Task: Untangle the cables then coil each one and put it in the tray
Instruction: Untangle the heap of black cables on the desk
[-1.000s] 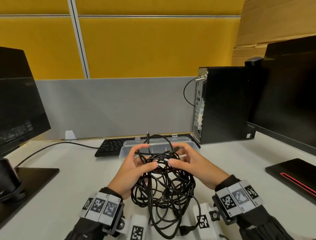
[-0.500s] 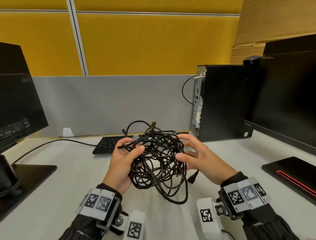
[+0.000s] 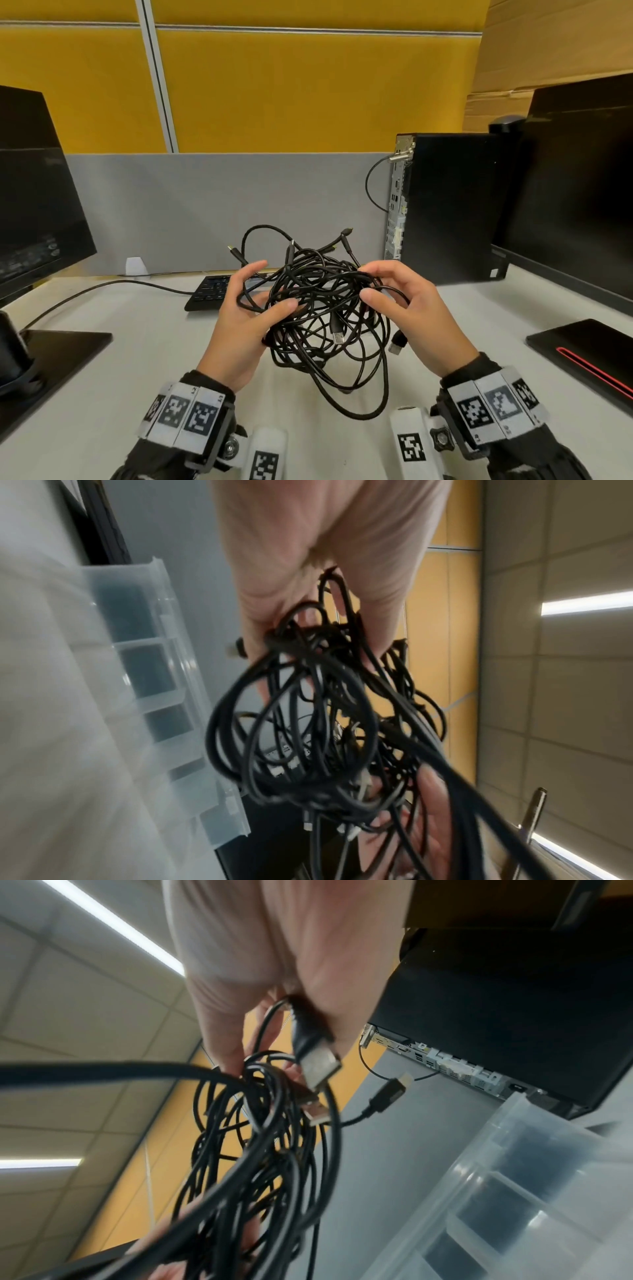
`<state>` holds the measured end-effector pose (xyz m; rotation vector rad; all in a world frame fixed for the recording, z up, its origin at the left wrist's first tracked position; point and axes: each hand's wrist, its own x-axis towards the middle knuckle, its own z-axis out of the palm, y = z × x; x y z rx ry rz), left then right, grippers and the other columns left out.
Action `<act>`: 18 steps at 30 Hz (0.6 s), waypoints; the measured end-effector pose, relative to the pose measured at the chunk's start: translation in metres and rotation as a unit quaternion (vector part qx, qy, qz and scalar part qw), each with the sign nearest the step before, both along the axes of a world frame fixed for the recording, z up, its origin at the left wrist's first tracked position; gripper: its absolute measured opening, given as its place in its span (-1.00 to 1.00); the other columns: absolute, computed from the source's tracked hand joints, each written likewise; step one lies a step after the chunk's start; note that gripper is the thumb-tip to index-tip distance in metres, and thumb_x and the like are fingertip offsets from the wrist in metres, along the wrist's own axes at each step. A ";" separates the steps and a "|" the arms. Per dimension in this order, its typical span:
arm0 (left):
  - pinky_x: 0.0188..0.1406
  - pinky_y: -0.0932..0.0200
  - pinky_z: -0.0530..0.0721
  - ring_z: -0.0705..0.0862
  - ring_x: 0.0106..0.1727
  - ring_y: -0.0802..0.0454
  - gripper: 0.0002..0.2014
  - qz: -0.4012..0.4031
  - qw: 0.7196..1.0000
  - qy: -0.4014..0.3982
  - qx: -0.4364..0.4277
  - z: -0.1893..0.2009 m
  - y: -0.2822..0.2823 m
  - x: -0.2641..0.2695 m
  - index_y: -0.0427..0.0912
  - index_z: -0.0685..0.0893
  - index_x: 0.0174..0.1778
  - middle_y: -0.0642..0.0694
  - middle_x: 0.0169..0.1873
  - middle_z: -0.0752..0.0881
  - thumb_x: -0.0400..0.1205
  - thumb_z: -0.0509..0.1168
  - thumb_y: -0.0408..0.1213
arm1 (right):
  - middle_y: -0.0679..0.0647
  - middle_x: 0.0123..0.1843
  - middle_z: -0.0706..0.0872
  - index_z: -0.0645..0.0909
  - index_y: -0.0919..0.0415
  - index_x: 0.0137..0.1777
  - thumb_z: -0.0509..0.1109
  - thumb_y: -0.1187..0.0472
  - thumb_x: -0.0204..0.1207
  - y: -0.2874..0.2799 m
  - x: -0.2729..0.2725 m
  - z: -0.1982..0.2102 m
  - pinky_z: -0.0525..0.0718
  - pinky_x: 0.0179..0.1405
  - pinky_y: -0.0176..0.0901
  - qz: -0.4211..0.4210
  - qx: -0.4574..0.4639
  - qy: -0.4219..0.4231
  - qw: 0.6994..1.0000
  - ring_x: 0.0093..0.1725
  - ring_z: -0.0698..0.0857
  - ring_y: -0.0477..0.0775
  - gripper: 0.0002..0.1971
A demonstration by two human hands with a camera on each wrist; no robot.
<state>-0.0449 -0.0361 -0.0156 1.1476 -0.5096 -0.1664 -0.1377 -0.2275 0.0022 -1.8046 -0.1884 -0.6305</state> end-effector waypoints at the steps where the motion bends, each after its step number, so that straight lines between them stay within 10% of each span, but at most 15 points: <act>1: -0.11 -0.15 0.77 0.80 -0.16 -0.11 -0.50 0.009 1.000 -0.001 -0.012 0.000 -0.001 -0.001 0.02 0.51 0.19 -0.14 -0.16 0.81 0.46 0.32 -0.61 | -0.01 0.10 0.70 0.59 0.02 0.15 0.42 0.29 0.48 -0.001 0.001 0.000 0.61 -0.02 -0.47 -0.003 0.009 -0.001 1.000 0.08 0.70 -0.21 -0.72; 7: 0.09 -0.14 0.65 0.70 -0.01 -0.23 -0.64 0.072 0.995 -0.037 -0.059 0.000 -0.001 -0.003 -0.06 0.50 -0.11 -0.23 -0.12 0.71 0.38 0.36 -0.60 | -0.08 0.17 0.68 0.51 -0.06 0.25 0.32 -0.06 0.38 -0.003 0.004 -0.001 0.72 0.07 -0.20 -0.025 0.047 0.024 0.998 0.14 0.71 -0.11 -0.58; 14: -0.02 0.03 0.73 0.73 -0.10 -0.12 -0.67 0.060 0.993 -0.064 -0.079 0.000 0.000 -0.002 -0.06 0.50 -0.17 -0.17 -0.20 0.75 0.31 0.36 -0.54 | -0.16 0.16 0.73 0.59 -0.07 0.29 0.22 0.07 0.61 -0.002 0.003 0.002 0.66 -0.08 -0.48 -0.019 0.020 0.072 0.997 0.11 0.66 -0.35 -0.71; 18: -0.13 0.11 0.76 0.74 -0.16 -0.06 -0.65 0.019 0.996 -0.058 -0.068 0.000 -0.002 -0.003 -0.10 0.47 -0.11 -0.14 -0.22 0.75 0.39 0.30 -0.64 | -0.16 0.19 0.73 0.63 -0.09 0.28 0.18 -0.08 0.61 -0.003 0.006 0.002 0.55 0.35 -0.06 0.004 0.034 0.112 0.993 0.24 0.63 -0.21 -0.66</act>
